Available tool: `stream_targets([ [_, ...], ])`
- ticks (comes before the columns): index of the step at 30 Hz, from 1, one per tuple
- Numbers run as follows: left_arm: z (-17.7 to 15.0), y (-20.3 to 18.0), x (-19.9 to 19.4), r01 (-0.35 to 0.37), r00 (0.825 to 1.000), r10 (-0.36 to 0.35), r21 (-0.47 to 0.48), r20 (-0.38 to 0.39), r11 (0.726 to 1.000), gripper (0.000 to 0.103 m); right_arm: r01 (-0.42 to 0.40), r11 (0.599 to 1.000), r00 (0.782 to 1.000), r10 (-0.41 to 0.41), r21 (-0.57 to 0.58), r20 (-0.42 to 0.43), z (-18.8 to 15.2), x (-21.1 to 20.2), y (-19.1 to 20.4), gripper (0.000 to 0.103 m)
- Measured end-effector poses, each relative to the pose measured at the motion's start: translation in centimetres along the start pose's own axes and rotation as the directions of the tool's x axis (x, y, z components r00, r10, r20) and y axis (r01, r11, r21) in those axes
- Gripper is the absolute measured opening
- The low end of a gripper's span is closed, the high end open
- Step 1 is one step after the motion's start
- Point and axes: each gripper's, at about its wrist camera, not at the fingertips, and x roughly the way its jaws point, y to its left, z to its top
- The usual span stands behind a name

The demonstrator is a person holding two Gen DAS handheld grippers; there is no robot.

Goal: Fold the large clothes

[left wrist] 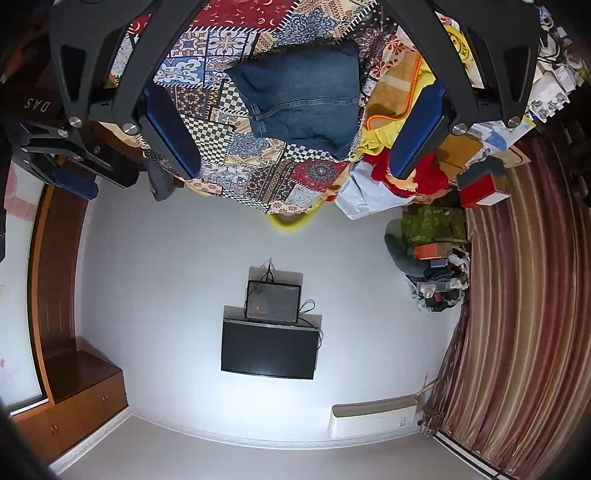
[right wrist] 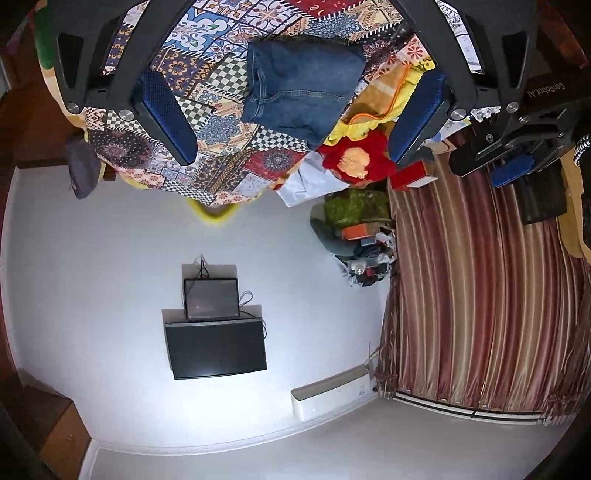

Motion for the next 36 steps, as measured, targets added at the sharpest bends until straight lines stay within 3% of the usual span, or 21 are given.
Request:
stream_targets([
  [36,-0.6,0.2,1.4,0.018,0.999,-0.018,-0.005,-0.036,1.0,0.103,0.004,1.0,1.0,-0.004,0.014,-0.024,-0.4,0.7,-0.9,0.103],
])
